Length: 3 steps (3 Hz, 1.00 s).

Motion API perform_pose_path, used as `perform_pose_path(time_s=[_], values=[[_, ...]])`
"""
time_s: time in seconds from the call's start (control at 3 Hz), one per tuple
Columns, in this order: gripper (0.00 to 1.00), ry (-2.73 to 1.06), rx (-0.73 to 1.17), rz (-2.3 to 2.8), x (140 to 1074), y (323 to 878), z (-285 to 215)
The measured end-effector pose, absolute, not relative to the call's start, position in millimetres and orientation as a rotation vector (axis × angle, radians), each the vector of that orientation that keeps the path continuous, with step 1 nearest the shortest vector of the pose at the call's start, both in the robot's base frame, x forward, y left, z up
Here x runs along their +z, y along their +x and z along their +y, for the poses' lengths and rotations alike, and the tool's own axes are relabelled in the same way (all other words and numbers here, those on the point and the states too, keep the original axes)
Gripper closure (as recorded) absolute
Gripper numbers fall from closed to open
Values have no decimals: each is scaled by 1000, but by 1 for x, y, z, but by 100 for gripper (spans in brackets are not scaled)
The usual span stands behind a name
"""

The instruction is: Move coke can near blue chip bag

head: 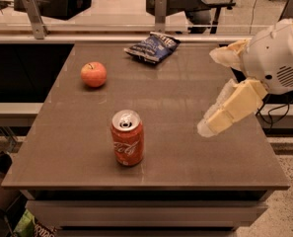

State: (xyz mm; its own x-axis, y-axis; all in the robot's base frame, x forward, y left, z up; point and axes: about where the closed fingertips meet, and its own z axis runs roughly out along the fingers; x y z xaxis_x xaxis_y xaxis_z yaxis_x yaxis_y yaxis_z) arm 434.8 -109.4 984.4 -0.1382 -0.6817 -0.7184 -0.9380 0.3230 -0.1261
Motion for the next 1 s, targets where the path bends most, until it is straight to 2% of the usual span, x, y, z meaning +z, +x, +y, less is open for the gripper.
perform_pose_path(time_s=[1.0], values=[[0, -1293, 591, 1778, 918, 444, -101]])
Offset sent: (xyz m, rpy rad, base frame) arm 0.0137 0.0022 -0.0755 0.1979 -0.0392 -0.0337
